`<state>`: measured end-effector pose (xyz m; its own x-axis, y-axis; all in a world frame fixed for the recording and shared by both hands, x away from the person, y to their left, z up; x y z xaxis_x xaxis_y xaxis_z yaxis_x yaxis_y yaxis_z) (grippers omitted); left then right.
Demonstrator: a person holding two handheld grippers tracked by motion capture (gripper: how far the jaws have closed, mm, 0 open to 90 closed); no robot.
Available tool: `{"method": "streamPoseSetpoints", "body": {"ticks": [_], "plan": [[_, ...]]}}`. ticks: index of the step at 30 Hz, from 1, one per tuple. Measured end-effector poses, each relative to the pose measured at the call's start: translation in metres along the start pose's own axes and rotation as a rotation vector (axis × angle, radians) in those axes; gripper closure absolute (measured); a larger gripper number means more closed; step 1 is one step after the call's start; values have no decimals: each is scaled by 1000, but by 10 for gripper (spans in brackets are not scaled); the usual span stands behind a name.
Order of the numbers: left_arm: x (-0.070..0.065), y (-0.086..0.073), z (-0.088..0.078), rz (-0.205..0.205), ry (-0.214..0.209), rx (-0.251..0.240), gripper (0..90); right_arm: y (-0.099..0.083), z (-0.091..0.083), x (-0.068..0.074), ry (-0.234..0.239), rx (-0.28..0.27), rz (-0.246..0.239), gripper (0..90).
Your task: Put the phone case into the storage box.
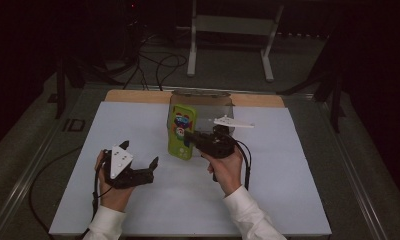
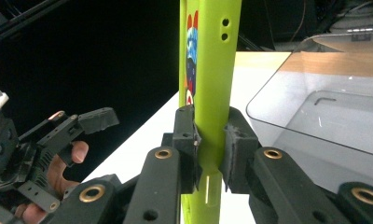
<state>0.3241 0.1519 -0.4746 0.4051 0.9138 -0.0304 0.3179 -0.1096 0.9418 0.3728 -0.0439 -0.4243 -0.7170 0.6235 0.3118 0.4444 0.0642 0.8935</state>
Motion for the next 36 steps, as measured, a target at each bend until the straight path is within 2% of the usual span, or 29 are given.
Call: {"method": "streamPoseSetpoints", "body": {"ticks": [6,7,11,16,20,22,36], "plan": [[22,-23,-13,0,5,32,0,4,-4,-4,-27,16,-7,780],[22,-23,-13,0,5,32,0,4,-4,-4,-27,16,-7,780],[35,-44,-23,-19,6,39,0,6,-5,-7,-41,32,-9,780],[46,-58,-27,-41,39,18,0,7,-5,-11,-46,46,1,779],[54,-58,-29,-37,86,-14,0,9,-5,-12,-54,55,-2,779],[55,-58,-31,-51,99,-35,0,10,-6,-13,-60,61,-3,779],[53,-62,-28,-33,116,-24,0,22,-6,-24,-84,87,16,779]]}}
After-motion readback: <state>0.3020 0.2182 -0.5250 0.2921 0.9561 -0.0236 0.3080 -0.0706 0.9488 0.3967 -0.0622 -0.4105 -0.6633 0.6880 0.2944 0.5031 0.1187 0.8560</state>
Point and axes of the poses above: each handheld gripper's, and its own axes: z roughly forward along the jaws, y roughly out of its top, x roughly to its left, the point moved 8 cm from there along z, roughly forward along the jaws, and after that the axes turned 8 degrees about -z, right-handed, at the moved point
